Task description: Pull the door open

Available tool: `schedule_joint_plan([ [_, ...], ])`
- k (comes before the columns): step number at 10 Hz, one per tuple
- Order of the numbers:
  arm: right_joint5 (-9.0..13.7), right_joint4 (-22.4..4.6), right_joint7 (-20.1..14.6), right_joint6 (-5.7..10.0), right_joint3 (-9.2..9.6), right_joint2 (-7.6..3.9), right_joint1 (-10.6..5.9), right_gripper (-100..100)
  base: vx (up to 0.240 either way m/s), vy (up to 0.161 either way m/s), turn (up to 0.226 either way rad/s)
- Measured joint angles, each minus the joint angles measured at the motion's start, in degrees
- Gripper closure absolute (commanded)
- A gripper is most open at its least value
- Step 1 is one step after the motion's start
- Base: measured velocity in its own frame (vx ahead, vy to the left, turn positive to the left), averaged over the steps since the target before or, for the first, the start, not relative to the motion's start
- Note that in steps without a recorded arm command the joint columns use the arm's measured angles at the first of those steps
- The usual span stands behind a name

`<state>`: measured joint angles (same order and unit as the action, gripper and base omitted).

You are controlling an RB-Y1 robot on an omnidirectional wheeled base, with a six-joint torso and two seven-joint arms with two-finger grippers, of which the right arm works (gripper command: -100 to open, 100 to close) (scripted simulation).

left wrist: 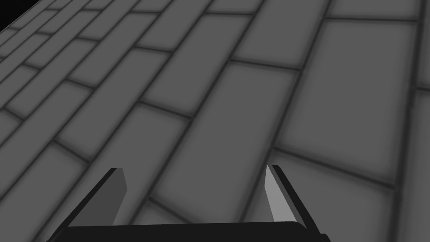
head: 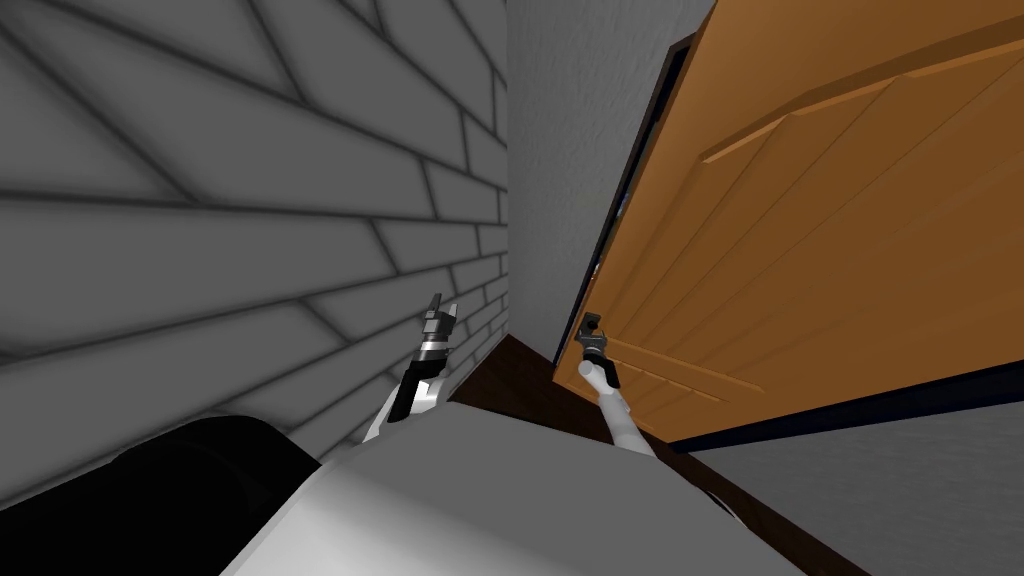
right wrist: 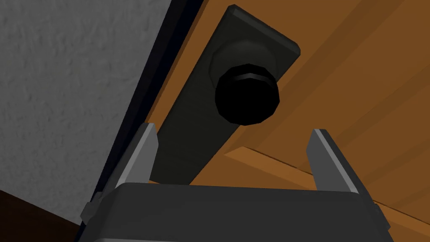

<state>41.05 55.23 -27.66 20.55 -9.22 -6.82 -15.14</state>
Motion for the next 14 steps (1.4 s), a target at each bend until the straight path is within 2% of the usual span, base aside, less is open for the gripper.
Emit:
schedule_joint_plan([
  [11,2.53,0.65,-16.11,3.87,1.12,2.78,0.52,-100,-0.063,-0.033,0.049],
  [14,3.18,0.65,-19.52,4.93,1.4,3.39,0.49,-100,-0.066,-0.027,0.039],
])
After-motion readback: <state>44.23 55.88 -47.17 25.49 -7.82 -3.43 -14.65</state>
